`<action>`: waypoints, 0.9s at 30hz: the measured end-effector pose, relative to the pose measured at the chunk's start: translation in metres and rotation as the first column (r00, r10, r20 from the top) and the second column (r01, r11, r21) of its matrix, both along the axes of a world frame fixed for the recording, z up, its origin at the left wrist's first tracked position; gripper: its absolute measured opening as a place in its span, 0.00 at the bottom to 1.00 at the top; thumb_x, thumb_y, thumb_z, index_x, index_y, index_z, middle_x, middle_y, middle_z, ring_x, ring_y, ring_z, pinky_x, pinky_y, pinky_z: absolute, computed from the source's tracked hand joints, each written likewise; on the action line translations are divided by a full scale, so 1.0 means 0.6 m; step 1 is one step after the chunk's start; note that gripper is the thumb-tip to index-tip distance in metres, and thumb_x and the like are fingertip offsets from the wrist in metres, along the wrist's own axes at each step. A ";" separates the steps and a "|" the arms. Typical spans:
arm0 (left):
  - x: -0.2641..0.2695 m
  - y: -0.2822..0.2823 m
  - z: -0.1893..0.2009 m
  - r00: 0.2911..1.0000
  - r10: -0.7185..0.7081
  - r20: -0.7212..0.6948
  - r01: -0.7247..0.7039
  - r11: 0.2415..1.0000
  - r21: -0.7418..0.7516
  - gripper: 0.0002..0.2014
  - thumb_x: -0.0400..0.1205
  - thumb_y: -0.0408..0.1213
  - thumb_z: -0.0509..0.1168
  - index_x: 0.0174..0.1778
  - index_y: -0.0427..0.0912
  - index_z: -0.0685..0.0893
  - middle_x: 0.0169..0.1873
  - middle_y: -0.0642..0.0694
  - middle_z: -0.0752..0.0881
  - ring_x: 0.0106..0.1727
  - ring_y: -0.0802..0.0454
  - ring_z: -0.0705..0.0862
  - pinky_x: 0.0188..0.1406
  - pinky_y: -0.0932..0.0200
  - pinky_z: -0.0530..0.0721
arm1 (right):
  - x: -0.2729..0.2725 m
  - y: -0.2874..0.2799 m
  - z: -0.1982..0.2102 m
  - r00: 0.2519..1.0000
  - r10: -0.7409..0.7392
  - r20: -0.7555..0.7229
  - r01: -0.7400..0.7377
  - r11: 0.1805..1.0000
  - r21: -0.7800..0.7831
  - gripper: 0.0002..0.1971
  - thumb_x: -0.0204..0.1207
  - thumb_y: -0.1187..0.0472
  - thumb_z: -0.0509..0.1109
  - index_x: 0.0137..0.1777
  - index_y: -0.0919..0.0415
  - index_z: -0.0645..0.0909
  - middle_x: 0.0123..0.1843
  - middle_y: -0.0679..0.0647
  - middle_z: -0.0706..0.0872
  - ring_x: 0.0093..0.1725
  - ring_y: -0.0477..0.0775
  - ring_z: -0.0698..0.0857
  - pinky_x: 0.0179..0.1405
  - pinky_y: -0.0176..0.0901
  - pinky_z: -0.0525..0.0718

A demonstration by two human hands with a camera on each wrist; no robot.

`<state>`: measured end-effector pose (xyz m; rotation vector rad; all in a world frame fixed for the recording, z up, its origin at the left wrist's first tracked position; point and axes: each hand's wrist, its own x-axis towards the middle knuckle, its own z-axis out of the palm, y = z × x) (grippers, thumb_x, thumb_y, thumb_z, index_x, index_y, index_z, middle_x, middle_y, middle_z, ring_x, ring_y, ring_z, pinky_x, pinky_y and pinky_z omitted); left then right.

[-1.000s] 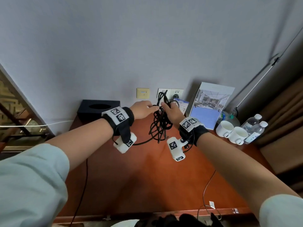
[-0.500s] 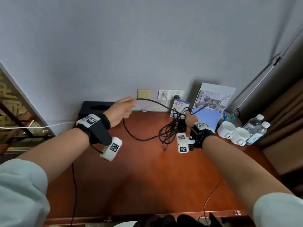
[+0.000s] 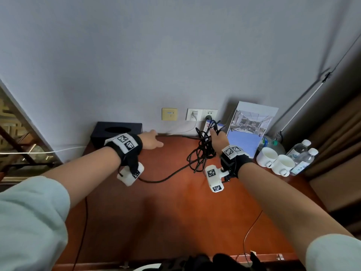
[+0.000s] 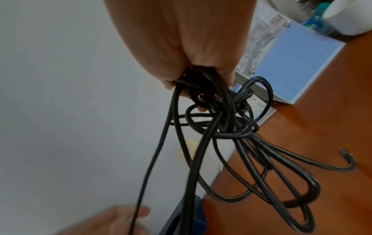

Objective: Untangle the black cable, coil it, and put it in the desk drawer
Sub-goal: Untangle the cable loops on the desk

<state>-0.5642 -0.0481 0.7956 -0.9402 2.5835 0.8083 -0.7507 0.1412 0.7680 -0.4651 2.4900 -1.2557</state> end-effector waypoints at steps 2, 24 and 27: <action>-0.026 0.034 0.010 0.988 -0.118 -0.095 0.124 0.991 0.056 0.21 0.86 0.50 0.58 0.62 0.34 0.80 0.54 0.40 0.86 0.56 0.42 0.85 0.50 0.58 0.79 | 0.013 -0.016 0.005 0.999 0.048 -0.013 -0.048 0.998 -0.029 0.19 0.85 0.50 0.58 0.39 0.64 0.71 0.30 0.52 0.73 0.36 0.56 0.75 0.41 0.44 0.70; -0.063 0.030 0.019 0.903 -0.286 -0.322 0.362 0.908 0.211 0.17 0.86 0.47 0.59 0.31 0.49 0.78 0.40 0.51 0.81 0.47 0.53 0.76 0.55 0.57 0.70 | 0.039 -0.040 0.021 0.975 0.215 -0.047 -0.207 0.968 0.139 0.39 0.51 0.18 0.63 0.32 0.60 0.70 0.29 0.57 0.78 0.28 0.56 0.77 0.33 0.49 0.76; -0.051 0.021 0.019 0.906 -0.252 -0.339 0.356 0.888 0.292 0.17 0.86 0.45 0.60 0.30 0.47 0.77 0.36 0.55 0.79 0.43 0.56 0.74 0.52 0.61 0.70 | 0.040 -0.045 0.015 0.975 0.214 -0.064 -0.204 0.969 0.137 0.41 0.50 0.20 0.66 0.48 0.55 0.68 0.42 0.53 0.83 0.46 0.56 0.86 0.52 0.56 0.84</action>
